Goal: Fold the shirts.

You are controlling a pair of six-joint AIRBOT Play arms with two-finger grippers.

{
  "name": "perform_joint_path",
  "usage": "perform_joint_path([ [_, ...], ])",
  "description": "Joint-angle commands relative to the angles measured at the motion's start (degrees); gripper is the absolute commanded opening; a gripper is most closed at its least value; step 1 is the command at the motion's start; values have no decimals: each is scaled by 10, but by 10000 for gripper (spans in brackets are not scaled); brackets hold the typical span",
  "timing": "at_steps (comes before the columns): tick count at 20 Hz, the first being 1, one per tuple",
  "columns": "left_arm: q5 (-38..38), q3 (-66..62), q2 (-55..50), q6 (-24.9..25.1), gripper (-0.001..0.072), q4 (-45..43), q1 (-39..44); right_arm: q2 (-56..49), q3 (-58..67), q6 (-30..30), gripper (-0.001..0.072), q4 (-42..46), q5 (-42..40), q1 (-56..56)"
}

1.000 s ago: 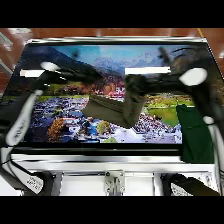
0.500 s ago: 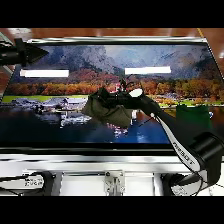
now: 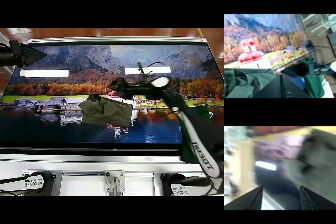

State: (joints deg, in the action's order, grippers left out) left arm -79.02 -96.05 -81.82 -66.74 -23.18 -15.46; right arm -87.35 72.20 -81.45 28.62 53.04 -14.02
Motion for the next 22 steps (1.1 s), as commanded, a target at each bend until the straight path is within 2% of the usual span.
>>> perform_joint_path([
  [1, -1, 0, 1, 3, 36, 0, -1, 54, -3, -179, 670, 367, 190, 76],
  [2, -1, 0, 1, 3, 36, -1, -1, 53, -12, -189, 679, 407, 223, 81],
  [4, -2, 0, 1, 3, 36, 0, -1, 41, -48, -188, 679, 396, 212, 81],
  [11, -2, 0, 1, 3, 36, 0, -1, -80, -85, -135, 675, 173, 28, 49],
  [14, -1, 0, 1, 3, 36, 0, -1, -113, -85, -106, 672, 120, 13, 42],
  [15, -1, 0, 1, 3, 36, 0, -1, -120, -85, -97, 605, 101, 13, 39],
  [16, 1, 0, 0, 3, 36, 0, -1, -122, -85, -91, 472, 95, 9, 36],
  [17, 3, 0, 0, 3, 36, 0, -1, -122, -85, -91, 296, 94, 3, 35],
  [18, 5, 0, -1, 3, 36, 0, -1, -120, -84, -84, 82, 88, 2, 35],
  [19, 5, 0, -1, 3, 36, 0, -1, -116, -80, -66, 59, 84, 2, 39],
  [22, 5, 0, -2, 3, 36, 0, -1, -69, -42, 15, 59, 86, 35, 68],
])
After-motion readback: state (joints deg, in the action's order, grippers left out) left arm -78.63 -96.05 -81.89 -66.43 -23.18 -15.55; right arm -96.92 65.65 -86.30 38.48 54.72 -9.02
